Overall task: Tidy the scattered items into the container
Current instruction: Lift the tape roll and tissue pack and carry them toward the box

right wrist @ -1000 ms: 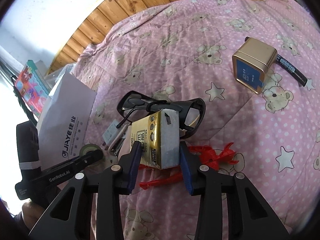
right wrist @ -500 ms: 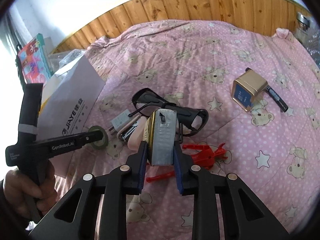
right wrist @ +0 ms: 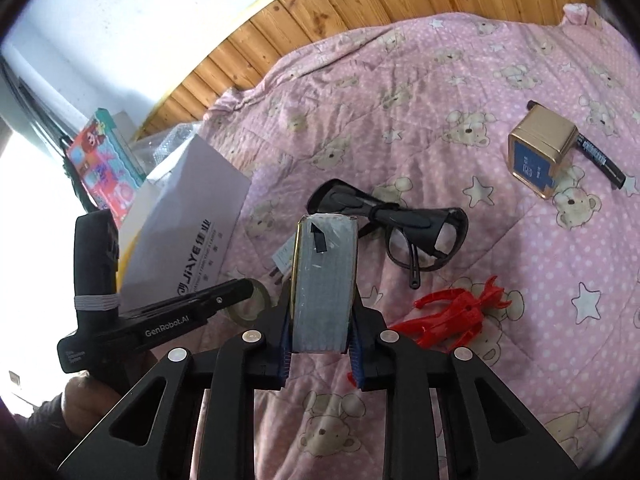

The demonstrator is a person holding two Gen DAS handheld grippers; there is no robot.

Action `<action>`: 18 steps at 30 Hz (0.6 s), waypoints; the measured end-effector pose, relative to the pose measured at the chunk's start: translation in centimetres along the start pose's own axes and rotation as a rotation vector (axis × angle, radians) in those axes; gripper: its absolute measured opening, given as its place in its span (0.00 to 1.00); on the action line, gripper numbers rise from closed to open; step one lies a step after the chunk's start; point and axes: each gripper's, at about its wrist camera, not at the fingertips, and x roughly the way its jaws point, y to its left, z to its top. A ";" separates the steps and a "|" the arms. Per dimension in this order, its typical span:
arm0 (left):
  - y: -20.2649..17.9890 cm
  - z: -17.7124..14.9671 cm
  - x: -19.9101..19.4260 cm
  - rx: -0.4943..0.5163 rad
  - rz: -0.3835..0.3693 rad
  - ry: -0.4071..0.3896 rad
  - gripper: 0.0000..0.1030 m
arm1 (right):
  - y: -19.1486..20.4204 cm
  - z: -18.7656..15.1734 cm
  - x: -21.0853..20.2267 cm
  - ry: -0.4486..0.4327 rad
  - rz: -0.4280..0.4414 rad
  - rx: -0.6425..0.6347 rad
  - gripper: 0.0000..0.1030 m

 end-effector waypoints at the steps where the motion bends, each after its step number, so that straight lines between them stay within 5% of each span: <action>1: -0.1 0.0 -0.3 0.003 -0.007 -0.005 0.14 | 0.0 0.0 -0.4 -0.007 0.009 0.008 0.24; 12: -1.3 -1.4 -1.3 0.076 0.038 -0.014 0.12 | 0.5 -1.9 -2.0 -0.009 -0.010 0.056 0.24; 18: -0.5 -1.9 0.6 0.034 0.039 0.012 0.10 | 0.5 -2.6 -2.0 0.003 -0.021 0.053 0.24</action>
